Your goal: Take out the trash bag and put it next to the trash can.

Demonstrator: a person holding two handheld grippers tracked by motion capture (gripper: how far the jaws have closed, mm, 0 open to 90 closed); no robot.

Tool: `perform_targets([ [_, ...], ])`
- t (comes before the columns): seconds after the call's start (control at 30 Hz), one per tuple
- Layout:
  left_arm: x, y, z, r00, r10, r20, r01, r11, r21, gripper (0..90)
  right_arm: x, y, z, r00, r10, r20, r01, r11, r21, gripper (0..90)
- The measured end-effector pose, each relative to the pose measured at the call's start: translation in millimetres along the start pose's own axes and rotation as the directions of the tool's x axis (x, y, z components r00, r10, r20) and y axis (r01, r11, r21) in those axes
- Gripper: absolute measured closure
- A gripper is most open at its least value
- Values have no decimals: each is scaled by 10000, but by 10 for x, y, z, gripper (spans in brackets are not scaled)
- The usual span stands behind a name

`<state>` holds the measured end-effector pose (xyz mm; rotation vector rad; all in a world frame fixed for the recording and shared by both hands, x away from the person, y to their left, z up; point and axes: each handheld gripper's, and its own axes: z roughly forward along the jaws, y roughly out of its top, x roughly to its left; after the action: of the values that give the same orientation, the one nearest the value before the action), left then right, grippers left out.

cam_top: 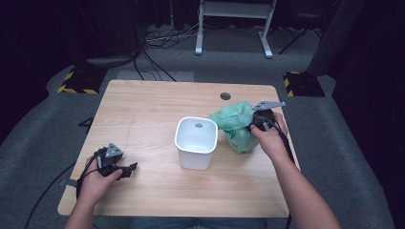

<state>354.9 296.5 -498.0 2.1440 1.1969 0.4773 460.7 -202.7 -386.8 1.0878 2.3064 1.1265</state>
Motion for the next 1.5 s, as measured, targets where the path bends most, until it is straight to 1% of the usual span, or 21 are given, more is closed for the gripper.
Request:
perform_targets([
  [0.03, 0, 0, 0, 10000, -5, 1, 5, 10000, -2, 261, 0, 0, 0, 10000, 0, 0, 0, 10000, 0, 749],
  [0.07, 0, 0, 2, 10000, -10, 14, 10, 10000, -7, 261, 11, 2, -7, 10000, 35, 3, -35, 10000, -84, 656],
  [0.1, -1, 0, 3, 10000, -18, 25, 19, 10000, -12, 261, 19, 6, -21, 9999, -91, 55, 92, 9995, -293, 570],
  [0.13, 0, 1, 3, 10000, -9, 18, 9, 10000, -9, 261, 39, 11, -75, 9991, -212, 363, 235, 9978, -627, 418],
  [0.17, 0, 1, 3, 10000, -9, 18, 9, 10000, -9, 261, 39, 11, -75, 9991, -212, 363, 235, 9978, -627, 418],
  [0.2, 0, 1, 3, 10000, -12, 13, 12, 10000, -15, 261, 46, 13, -111, 9989, -161, 441, 193, 9971, -732, 373],
  [0.27, -2, -3, 7, 10000, -63, 46, 63, 10000, -55, 261, 57, 9, -189, 9995, -55, 316, 84, 9956, -932, 340],
  [0.3, -4, -4, 8, 9999, -102, 84, 103, 9999, -51, 262, 63, 5, -230, 9996, -99, 270, 125, 9952, -973, 323],
  [0.33, -3, -2, 8, 10000, -60, 50, 60, 10000, -45, 261, 88, -10, -318, 9998, -86, 167, 103, 9947, -1027, 309],
  [0.53, -7, -4, 7, 9999, -106, 111, 107, 9999, -17, 261, 166, -99, -568, 9997, -191, -135, 178, 9953, -953, 292],
  [0.6, -6, -3, 8, 9999, -99, 81, 99, 9999, -42, 261, 181, -148, -631, 9995, -199, -237, 178, 9961, -859, 291],
  [0.77, -9, -7, 6, 9999, -127, 111, 128, 9999, -28, 260, 219, -284, -779, 9983, -172, -549, 124, 9962, -866, 292],
  [0.83, -8, -6, 3, 9999, -129, 73, 129, 9999, -9, 260, 238, -354, -836, 9980, -205, -596, 153, 9961, -869, 297],
  [1.03, -9, -11, 0, 9999, -133, 69, 133, 9999, -36, 260, 238, -565, -963, 9988, -164, -469, 121, 9959, -894, 289],
  [1.1, -4, -15, -5, 9999, -119, 104, 120, 9999, -21, 260, 231, -632, -991, 9991, -99, -423, 62, 9961, -875, 265],
  [1.23, -4, -18, -11, 9999, -128, 76, 128, 9999, 7, 260, 258, -753, -1074, 9992, -259, -316, 229, 9954, -929, 207],
  [1.33, -4, -17, -7, 9999, -136, 79, 136, 9999, -15, 260, 309, -823, -1173, 9978, -410, -515, 355, 9940, -1031, 235],
  [1.4, 4, -16, -6, 10000, -78, 53, 78, 10000, -26, 259, 337, -873, -1250, 9976, -455, -529, 398, 9938, -1039, 238],
  [1.47, 6, -17, -5, 10000, -80, 47, 80, 10000, -34, 258, 343, -935, -1310, 9985, -370, -408, 326, 9941, -1037, 252],
  [1.5, 4, -17, -5, 10000, -84, 47, 84, 10000, -35, 257, 337, -972, -1322, 9989, -382, -258, 357, 9952, -910, 252],
])
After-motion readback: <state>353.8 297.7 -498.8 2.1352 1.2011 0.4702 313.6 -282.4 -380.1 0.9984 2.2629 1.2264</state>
